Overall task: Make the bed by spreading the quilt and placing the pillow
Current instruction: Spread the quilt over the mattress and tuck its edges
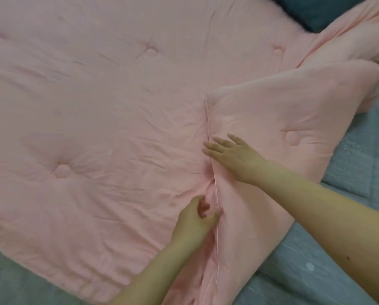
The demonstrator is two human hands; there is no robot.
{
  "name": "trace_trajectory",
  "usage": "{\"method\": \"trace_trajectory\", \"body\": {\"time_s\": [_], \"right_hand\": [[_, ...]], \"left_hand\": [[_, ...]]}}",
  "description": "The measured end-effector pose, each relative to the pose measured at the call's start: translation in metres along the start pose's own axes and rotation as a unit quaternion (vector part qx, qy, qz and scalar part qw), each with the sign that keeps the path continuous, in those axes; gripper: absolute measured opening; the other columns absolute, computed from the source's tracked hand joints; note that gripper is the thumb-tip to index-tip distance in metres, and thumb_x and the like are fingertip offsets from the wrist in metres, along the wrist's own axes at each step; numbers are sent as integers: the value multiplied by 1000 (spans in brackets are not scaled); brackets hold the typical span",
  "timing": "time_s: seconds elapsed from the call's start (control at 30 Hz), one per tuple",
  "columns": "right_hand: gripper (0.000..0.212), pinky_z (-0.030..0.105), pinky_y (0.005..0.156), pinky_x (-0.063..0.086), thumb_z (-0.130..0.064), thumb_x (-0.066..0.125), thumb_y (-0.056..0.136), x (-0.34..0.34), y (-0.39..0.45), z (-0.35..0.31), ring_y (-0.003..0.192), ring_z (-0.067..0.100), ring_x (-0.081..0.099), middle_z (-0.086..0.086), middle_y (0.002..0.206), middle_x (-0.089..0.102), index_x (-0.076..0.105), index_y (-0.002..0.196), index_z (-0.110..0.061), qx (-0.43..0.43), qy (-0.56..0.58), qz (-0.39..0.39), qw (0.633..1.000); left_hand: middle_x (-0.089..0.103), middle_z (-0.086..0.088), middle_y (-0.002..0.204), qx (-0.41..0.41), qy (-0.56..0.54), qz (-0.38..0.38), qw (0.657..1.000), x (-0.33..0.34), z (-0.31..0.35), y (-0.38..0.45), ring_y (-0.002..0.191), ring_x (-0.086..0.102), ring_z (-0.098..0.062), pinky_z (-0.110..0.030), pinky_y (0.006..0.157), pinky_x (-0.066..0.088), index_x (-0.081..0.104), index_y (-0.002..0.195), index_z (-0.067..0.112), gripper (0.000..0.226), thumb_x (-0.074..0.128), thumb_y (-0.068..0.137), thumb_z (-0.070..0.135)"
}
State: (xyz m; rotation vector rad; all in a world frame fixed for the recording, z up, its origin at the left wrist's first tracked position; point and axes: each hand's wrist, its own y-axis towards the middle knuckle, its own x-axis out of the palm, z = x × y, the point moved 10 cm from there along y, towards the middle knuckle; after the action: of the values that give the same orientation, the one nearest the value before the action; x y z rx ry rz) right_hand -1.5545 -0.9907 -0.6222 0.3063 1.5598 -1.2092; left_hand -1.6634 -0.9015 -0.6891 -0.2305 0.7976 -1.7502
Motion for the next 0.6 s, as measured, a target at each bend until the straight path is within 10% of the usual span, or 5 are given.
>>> {"method": "trace_trajectory", "body": {"time_s": [0.27,0.43,0.6], "right_hand": [[45,32,100,34,-8,51,85,22,22,1,119,24,47,3,125,54,50,128,-21,-59,-107,-73,990],[10,18,49,43,-12,57,37,-7,-7,11,53,22,61,-1,52,58,61,43,-18,-52,-176,91,979],[13,27,50,40,-1,59,46,-27,-71,20,60,25,56,7,67,57,57,49,-13,-23,-202,154,967]], "left_hand": [[63,16,101,-23,-11,-61,998,37,6,-7,94,59,-4,-20,84,47,56,108,28,46,75,70,46],[67,-6,109,63,96,-24,993,33,20,-9,100,60,-24,-28,82,45,59,115,14,35,62,84,31],[59,-6,124,157,97,43,982,25,41,-34,112,55,-22,-14,86,34,57,121,9,35,59,86,10]]}}
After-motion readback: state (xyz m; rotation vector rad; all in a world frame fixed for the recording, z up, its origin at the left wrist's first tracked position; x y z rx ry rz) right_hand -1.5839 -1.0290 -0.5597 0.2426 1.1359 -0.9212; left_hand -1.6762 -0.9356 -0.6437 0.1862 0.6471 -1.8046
